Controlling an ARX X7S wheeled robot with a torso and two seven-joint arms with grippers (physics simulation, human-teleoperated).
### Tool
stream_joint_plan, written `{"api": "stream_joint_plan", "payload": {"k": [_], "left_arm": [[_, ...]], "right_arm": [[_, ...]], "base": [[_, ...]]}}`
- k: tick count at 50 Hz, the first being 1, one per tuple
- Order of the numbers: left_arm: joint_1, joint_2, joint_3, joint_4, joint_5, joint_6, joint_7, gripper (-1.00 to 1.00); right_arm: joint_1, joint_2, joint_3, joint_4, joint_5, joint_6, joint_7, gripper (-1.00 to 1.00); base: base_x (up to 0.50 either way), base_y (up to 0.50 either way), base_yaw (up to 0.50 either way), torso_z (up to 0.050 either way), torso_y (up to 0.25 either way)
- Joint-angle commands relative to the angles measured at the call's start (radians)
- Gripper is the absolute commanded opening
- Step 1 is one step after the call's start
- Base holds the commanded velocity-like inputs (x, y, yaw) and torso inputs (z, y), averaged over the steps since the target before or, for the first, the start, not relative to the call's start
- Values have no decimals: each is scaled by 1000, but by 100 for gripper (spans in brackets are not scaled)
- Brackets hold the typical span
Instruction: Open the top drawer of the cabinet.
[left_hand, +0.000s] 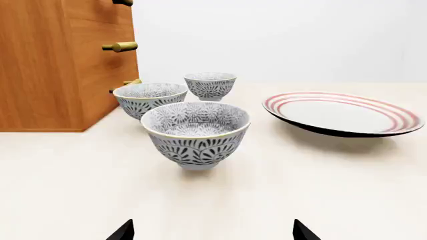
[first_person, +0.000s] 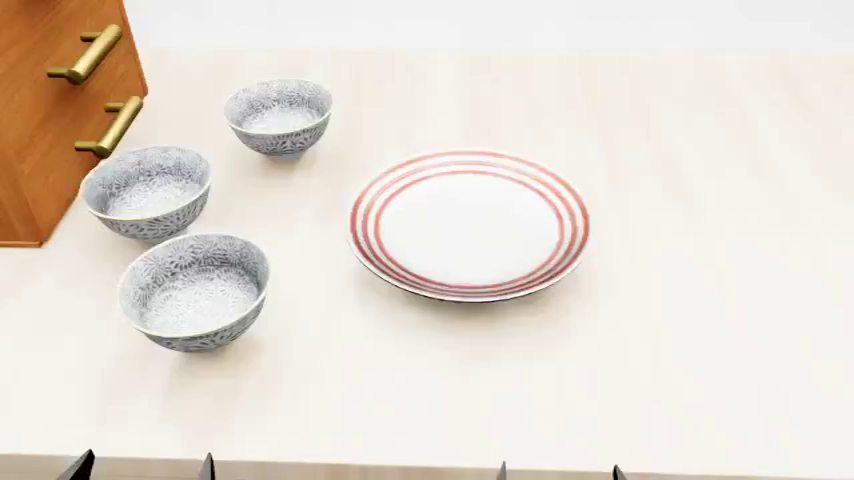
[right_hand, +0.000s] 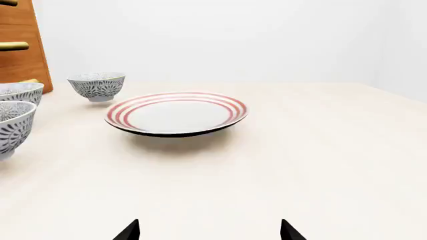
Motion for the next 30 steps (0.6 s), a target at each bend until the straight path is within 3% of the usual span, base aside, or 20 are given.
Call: {"api": "stream_joint_plan", "payload": {"k": [1, 7, 9, 10, 19, 27, 30], "left_arm": [[-36, -16, 29, -61, 5, -6, -24, 100], [9, -45, 71, 54, -16, -29, -18, 100], [11, -57, 85, 56, -7, -59, -8, 100], [-4, -20, 36, 21, 32, -21, 7, 100], [19, -48, 68, 53, 13, -51, -17, 100], [45, -80, 122, 88, 109, 11, -72, 100], [61, -82, 110, 194, 85, -47, -66, 100]], "right_arm": [[34, 16, -18, 36, 10, 9, 24, 100], [20, 36, -43, -6, -2, 27, 74, 100], [26, 40, -46, 12, 0, 13, 75, 100], [25, 10, -13, -1, -32, 29, 44, 100], [16, 40, -42, -4, 12, 16, 76, 100], [6, 55, -60, -48, 34, 30, 91, 100], [-1, 62, -66, -137, 39, 72, 100, 100]], "base": [[0, 0, 0, 0, 0], [0, 0, 0, 0, 0], [0, 0, 0, 0, 0], [0, 0, 0, 0, 0], [0, 0, 0, 0, 0], [0, 0, 0, 0, 0], [0, 0, 0, 0, 0]]}}
